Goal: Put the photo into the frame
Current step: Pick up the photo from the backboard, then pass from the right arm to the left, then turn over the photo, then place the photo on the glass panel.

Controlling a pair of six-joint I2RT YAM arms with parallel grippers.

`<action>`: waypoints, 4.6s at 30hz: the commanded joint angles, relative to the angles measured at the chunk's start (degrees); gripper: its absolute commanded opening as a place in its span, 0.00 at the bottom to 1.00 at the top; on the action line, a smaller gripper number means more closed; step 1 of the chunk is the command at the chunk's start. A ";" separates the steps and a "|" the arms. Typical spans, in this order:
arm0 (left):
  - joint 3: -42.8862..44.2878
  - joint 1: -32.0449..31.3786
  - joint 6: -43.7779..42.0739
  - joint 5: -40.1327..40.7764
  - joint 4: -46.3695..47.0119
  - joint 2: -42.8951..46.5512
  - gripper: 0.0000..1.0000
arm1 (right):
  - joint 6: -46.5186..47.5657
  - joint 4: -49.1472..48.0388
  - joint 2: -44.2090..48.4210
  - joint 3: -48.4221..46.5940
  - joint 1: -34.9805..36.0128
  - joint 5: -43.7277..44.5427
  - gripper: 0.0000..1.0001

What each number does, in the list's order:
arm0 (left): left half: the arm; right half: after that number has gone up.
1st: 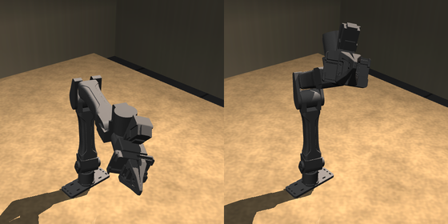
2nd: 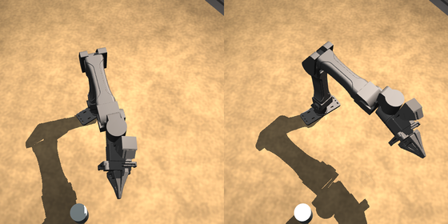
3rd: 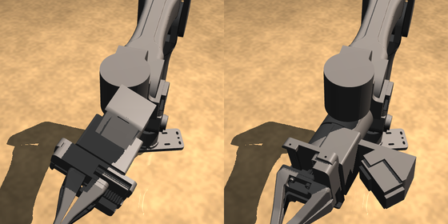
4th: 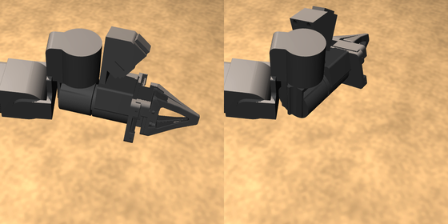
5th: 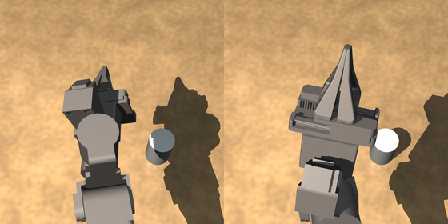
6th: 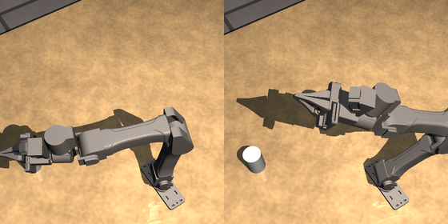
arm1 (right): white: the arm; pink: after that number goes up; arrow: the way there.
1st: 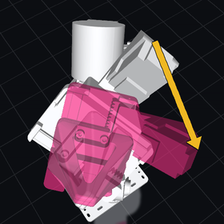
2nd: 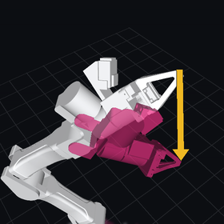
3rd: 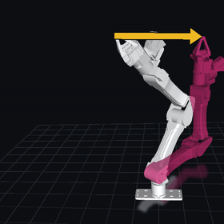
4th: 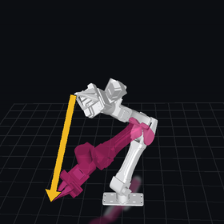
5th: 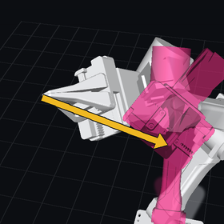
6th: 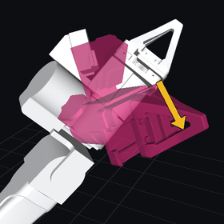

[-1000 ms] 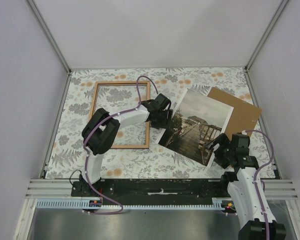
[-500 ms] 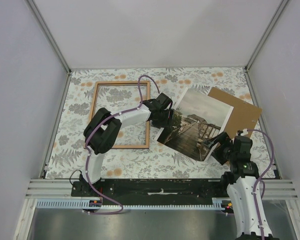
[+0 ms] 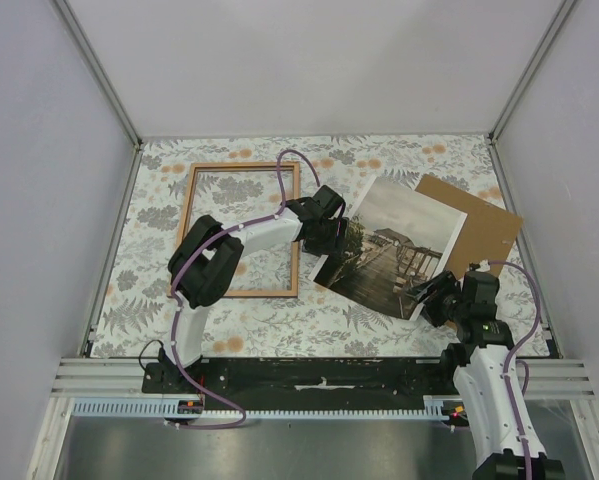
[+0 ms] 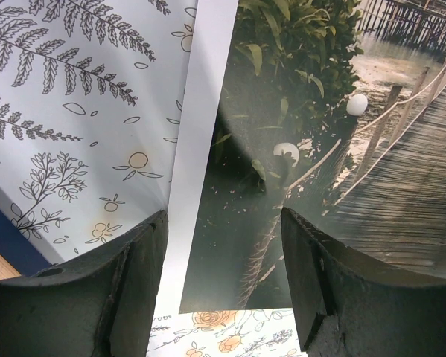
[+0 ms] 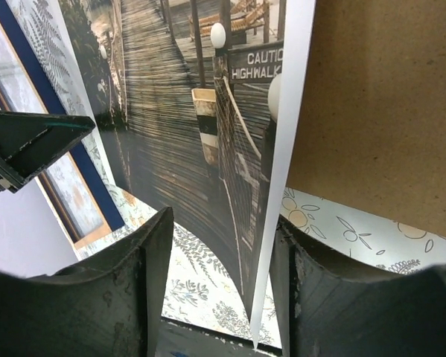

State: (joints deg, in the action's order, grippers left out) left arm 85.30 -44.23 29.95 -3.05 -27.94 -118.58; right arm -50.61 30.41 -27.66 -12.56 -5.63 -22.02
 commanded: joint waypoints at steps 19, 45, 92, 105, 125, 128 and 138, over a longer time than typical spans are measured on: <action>-1.97 -12.80 -11.94 17.81 -4.40 21.80 0.75 | 9.12 13.35 -11.88 -24.68 0.27 6.29 0.00; -11.29 -31.01 -29.69 30.91 18.80 35.18 0.73 | 5.26 34.88 -45.81 -75.76 22.06 20.26 0.00; -11.38 -24.25 -34.89 37.59 38.59 24.62 0.02 | 6.40 42.53 -57.50 -100.18 25.49 24.21 0.98; -7.60 -1.93 -11.87 36.17 21.90 37.45 0.02 | 9.30 37.54 -60.05 -115.16 17.85 22.28 0.98; -44.86 32.19 41.65 32.75 -4.74 63.29 0.02 | 9.13 13.54 -49.42 -74.38 21.97 9.89 0.98; -47.94 32.27 44.57 32.06 -6.15 65.32 0.02 | 8.95 11.78 -48.63 -71.39 22.76 9.45 0.98; -50.05 32.36 41.86 24.24 -4.92 64.71 0.02 | 8.95 10.28 -46.61 -67.95 23.38 9.45 0.98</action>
State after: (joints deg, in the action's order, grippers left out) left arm 34.46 -12.08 71.33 24.64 -34.13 -53.01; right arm -42.35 43.75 -76.53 -80.51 17.52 -12.03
